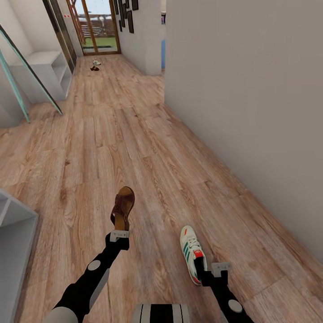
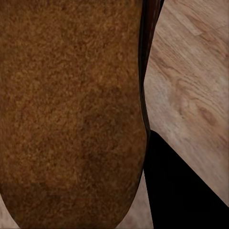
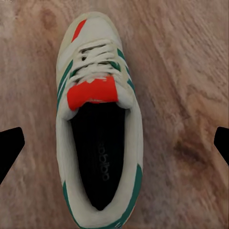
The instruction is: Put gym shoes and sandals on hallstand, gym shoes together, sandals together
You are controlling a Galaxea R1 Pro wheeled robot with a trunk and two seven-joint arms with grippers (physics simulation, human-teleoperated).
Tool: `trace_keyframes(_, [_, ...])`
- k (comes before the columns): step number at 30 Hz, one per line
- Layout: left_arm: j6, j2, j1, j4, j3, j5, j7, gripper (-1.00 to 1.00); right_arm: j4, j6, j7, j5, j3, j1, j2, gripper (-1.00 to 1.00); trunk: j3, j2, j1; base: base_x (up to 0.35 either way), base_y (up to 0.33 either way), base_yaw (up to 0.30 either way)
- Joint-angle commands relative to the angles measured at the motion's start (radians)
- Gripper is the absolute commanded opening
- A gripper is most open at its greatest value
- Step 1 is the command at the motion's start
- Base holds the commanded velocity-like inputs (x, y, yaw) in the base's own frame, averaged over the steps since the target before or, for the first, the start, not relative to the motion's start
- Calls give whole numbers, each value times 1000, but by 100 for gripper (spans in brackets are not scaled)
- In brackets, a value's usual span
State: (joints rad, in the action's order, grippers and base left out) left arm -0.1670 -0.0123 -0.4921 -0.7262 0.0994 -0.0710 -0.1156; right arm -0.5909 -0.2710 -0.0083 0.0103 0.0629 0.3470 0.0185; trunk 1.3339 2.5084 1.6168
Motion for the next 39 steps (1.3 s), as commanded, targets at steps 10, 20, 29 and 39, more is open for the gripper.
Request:
trace_keyframes(10, [0, 0, -2, 1, 0, -5, -3, -100, 6, 56, -2, 2, 3, 35, 3, 100, 12, 1, 1, 0, 0, 0])
trace_keyframes(20, [1, 0, -2, 1, -1, -6, -3, -100, 3, 58, 0, 4, 4, 37, 3, 100, 51, 3, 6, 0, 0, 0])
trace_keyframes(29, [1, 0, -2, 1, -2, -6, -3, -100, 2, 58, -1, 4, 3, 37, 1, 100, 84, 5, 9, 0, 0, 0])
trace_keyframes(39, [1, 0, -2, 1, -1, -6, -3, -100, -1, 58, -1, 5, 3, 37, 1, 100, 95, 5, 9, 0, 0, 5])
